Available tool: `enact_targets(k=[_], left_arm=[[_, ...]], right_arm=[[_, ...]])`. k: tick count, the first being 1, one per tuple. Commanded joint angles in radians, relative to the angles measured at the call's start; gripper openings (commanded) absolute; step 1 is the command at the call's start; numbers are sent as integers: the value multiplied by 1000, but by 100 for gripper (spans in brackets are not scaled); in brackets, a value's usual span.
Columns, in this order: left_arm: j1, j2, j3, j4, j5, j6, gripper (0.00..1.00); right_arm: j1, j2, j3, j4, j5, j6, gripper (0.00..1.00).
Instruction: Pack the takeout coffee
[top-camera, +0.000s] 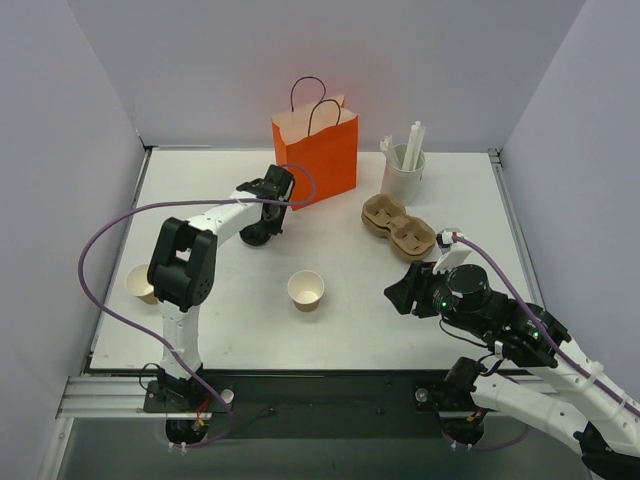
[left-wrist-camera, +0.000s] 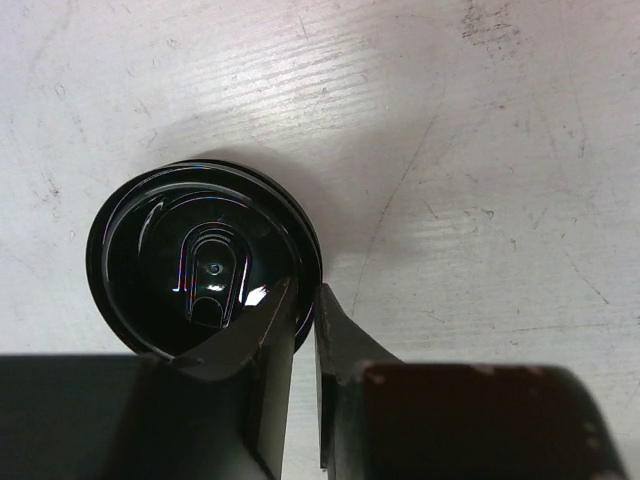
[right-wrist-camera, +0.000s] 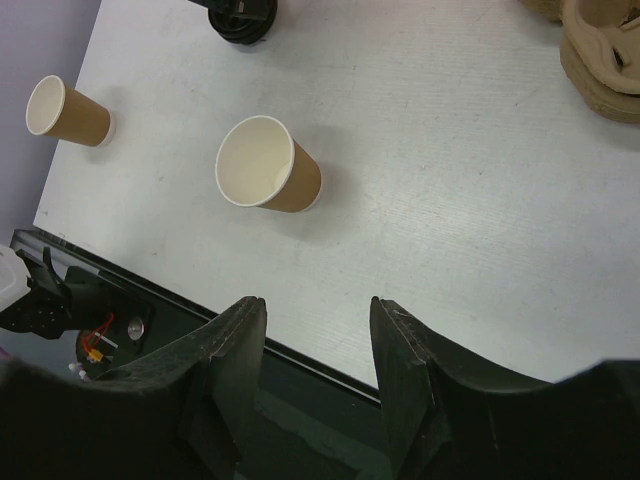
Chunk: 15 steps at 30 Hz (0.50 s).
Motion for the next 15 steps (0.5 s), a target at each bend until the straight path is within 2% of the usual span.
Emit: enact_targets(k=[1,10,15], left_arm=[[0,-20,-16,15,5,-16,21],[0,-116,-53,1,43,-56,6],[0,-181,-76,-5,60,-71,5]], right_arm=[[5,-3,18,30,23,-1,46],[5,-12,17,30,20,5,47],[6,-12,15,30,14,15,47]])
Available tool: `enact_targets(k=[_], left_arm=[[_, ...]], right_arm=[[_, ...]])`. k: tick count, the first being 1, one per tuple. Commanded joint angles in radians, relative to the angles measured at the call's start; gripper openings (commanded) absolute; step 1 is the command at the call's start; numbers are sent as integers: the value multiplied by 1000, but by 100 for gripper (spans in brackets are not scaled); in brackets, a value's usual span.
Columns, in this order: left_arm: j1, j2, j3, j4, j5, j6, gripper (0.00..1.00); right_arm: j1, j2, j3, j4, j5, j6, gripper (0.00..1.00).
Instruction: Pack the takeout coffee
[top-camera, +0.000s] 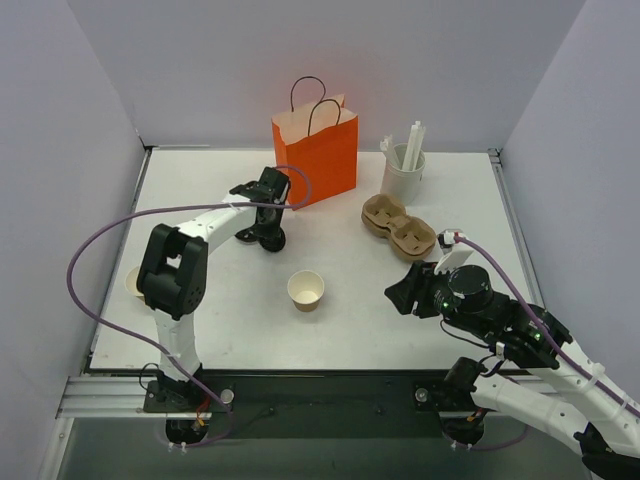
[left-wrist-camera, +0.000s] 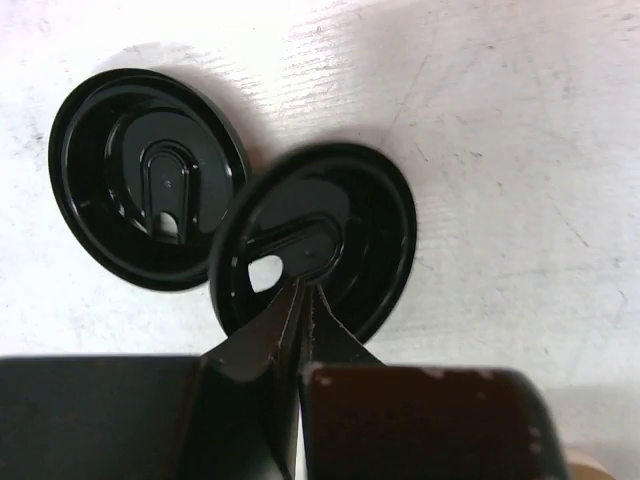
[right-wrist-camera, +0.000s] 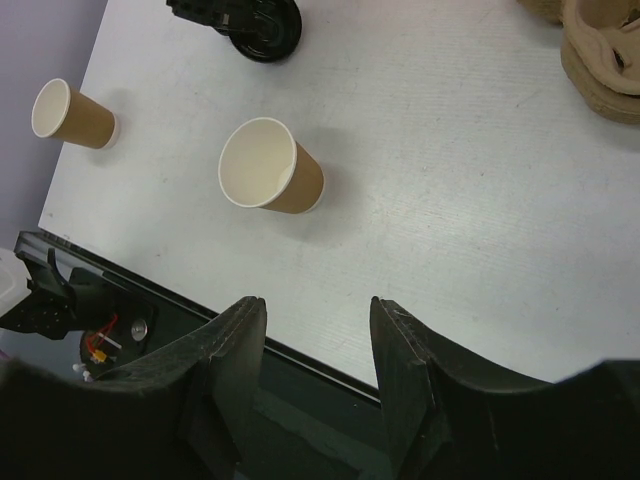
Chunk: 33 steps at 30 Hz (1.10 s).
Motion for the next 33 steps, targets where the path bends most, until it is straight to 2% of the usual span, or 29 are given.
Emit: enact_targets(k=[1,4,6,8,9,13,24,33], left_arm=[[0,-127,-6,1,25,-35,5],[0,-153,-10,-1,30,-38,5],[0,-159,-10,4,32,-34,10],[2,-155,-10,-2,18,-32,16],[2,-149,-7,-10,3,-37,25],[8,-121,-6,-58,-65,-118,37],[25,-66,-95,-50,-109,-224,39],[32,-43,-144,-12,-88,-238,38]], right_arm=[[6,-4,15,29,11,14,47],[6,-5,10,33,10,16,47],[8,-7,9,32,10,16,47],[6,-7,10,33,8,17,47],[6,-7,10,35,7,17,47],[6,-13,9,33,7,12,47],[6,-34,7,24,13,8,47],[6,-22,7,21,10,6,47]])
